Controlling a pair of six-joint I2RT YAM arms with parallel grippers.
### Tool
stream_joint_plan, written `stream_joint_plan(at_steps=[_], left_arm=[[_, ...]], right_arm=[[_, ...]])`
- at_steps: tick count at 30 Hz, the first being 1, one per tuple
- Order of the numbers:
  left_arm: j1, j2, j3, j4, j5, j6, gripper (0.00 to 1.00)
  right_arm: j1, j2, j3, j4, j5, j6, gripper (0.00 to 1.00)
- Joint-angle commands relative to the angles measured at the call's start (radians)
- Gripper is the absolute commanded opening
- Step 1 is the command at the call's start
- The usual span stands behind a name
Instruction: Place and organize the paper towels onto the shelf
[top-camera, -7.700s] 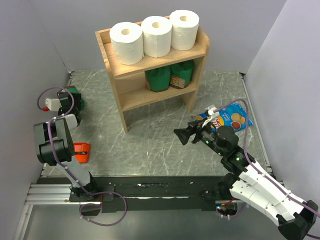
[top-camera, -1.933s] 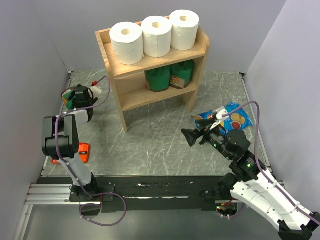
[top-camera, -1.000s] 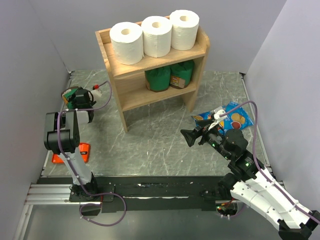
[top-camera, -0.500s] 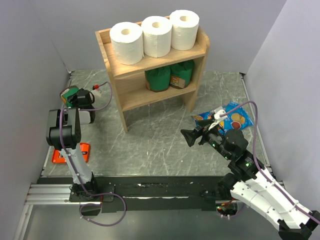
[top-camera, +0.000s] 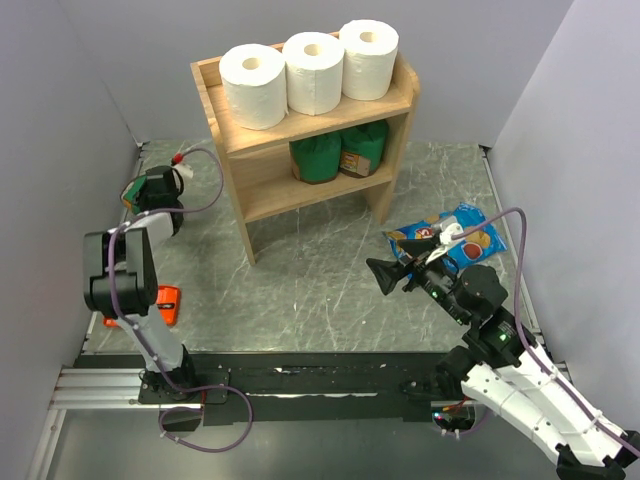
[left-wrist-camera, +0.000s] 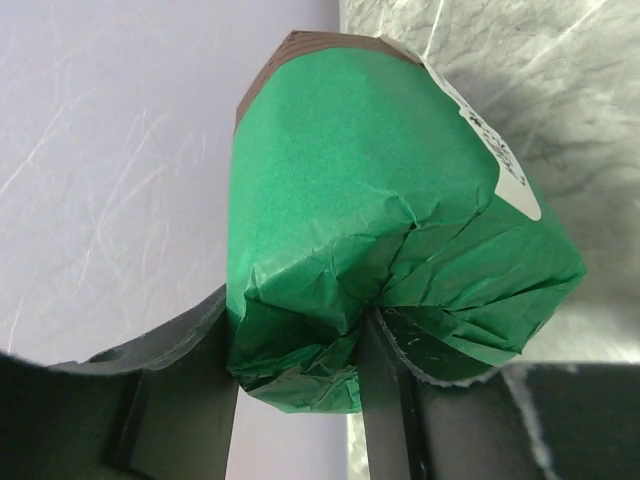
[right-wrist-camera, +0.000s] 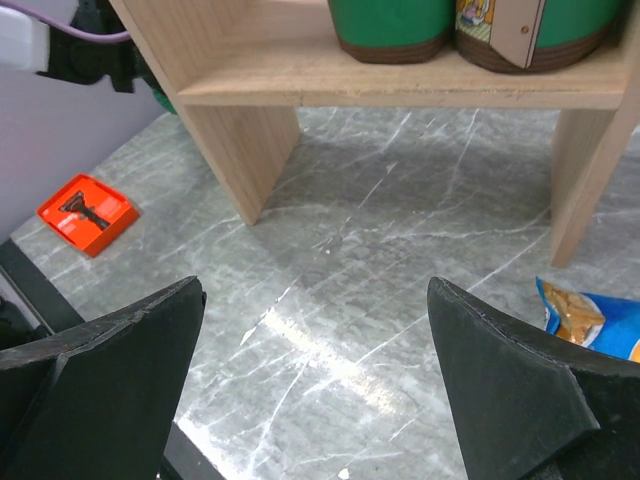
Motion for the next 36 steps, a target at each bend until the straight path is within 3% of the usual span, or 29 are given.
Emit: stream_joint_plan(at_steps=[1,9,15,24,28,30,32,36], left_arm=[[-0.025,-0.189,0.068,-0.176,0.082,-0.192,0.49],[-0.047,-0.483,0.043,-0.535,0.151,-0.386,0.5],[-0.062,-0.793,-0.089,-0.672,0.39,-0.6,0.49],[-0.083,-1.015,-0.078,-0.931,0.591,-0.749,0.46],[-0.131,-1.09,-0.146,-0.879,0.776,-0.895,0.45],[-0.184,-1.162,-0.221,-0.777,0.856,-0.949,0.44],[-0.217,-1.2,-0.267,-0.729,0.858,-0.998,0.48],[-0.266,-1.173,-0.317,-0.678,0.927,-1.114,0.44]], right_arm=[[0.002,-0.024,0.017,0.009,0.043,-0.019,0.99],[0.002,-0.057,0.02,-0.009,0.054,-0.022,1.0],[0.002,-0.069,0.035,-0.026,0.055,-0.026,0.99],[0.002,-0.107,0.02,-0.028,0.098,-0.034,0.99],[0.002,-0.104,0.026,-0.043,0.098,-0.033,1.0],[0.002,-0.101,0.028,-0.048,0.101,-0.028,1.0],[0.002,-0.095,0.026,-0.052,0.103,-0.023,1.0],[0.002,-0.075,0.034,-0.075,0.094,0.009,1.0]])
